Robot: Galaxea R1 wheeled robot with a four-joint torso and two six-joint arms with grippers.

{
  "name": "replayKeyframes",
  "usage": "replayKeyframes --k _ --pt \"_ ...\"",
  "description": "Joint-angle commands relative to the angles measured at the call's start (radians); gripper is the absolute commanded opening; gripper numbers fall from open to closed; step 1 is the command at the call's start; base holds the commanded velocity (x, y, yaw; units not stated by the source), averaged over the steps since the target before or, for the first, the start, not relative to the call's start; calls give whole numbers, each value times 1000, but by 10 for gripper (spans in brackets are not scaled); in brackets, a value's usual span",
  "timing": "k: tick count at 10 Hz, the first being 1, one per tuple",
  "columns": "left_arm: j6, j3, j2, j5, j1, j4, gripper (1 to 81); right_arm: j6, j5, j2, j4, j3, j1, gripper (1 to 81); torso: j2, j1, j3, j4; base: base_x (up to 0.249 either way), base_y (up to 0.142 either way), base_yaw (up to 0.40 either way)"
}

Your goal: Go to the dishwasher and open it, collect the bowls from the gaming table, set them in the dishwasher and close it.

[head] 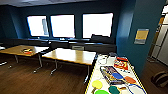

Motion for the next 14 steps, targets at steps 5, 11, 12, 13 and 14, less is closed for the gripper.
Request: replayKeyframes --k 5,11,12,13,14 --pt "-3 5 -3 43 -59 -1 811 -3 -61 -3 0 -1 65 811 0 1 0 0 0 -172 0" --pt "-2 6 -3 43 -59 7 811 -3 -61 -1 0 1 66 811 0 1 0 0 0 0 0" --pt "-2 6 -5 43 -59 7 811 -3 -61 -1 0 1 66 811 0 1 0 0 0 0 0" --pt "-2 6 -6 43 -59 7 811 -3 -61 -1 0 1 65 811 0 1 0 0 0 0 -263" --pt "-2 6 -6 43 -57 7 811 -3 -61 -1 2 -1 65 811 0 1 0 0 0 0 -310"
